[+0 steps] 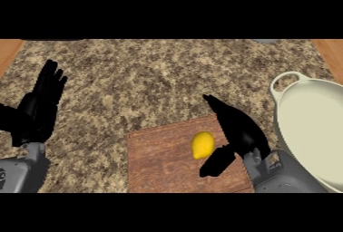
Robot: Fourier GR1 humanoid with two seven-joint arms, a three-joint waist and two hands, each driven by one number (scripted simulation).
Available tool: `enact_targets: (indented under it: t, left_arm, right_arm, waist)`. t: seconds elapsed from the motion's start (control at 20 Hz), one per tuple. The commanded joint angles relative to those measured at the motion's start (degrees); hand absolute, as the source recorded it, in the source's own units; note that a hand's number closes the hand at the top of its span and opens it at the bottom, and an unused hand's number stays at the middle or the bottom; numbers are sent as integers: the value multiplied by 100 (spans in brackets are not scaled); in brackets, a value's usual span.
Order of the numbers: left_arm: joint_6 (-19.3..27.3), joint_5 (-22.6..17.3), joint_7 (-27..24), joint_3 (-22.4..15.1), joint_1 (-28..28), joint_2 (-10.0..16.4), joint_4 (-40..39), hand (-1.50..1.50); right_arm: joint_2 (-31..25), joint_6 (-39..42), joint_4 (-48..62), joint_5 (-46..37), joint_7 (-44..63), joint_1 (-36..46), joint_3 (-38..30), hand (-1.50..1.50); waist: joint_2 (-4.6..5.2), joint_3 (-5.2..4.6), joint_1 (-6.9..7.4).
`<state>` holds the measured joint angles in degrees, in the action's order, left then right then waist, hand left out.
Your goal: Pick the lemon from the cutting board and place it in the pot
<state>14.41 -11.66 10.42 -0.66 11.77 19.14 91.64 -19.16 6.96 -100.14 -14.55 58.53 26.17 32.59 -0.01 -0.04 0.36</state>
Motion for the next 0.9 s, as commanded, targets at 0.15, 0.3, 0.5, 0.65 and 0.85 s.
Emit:
enact_targets:
  t: [0.15, 0.3, 0.5, 0.65, 0.85]
  left_arm:
    - [-28, 81, 257, 238, 191, 44, -35, 0]
    - [-102, 211, -88, 91, 23, -116, -90, 0]
    - [223, 443, 636, -89, 191, -271, 419, 0]
    - [-131, 275, 372, 258, 52, -251, 198, 0]
    - [-217, 344, 269, 263, -146, -368, 353, 0]
  right_arm:
    - [368, 198, 138, -558, 618, -222, 203, -150]
    - [744, 466, 351, -562, 1249, 267, 169, -150]
    - [467, 334, 614, -879, 239, -430, 69, -150]
    - [1059, 498, 745, -1192, 367, -211, -62, -150]
    - [940, 476, 764, -1508, -54, -799, 27, -150]
  waist:
    - [-3, 3, -47]
    - [-2, -1, -31]
    - [-5, 6, -36]
    - [-3, 4, -25]
    - [-4, 4, -35]
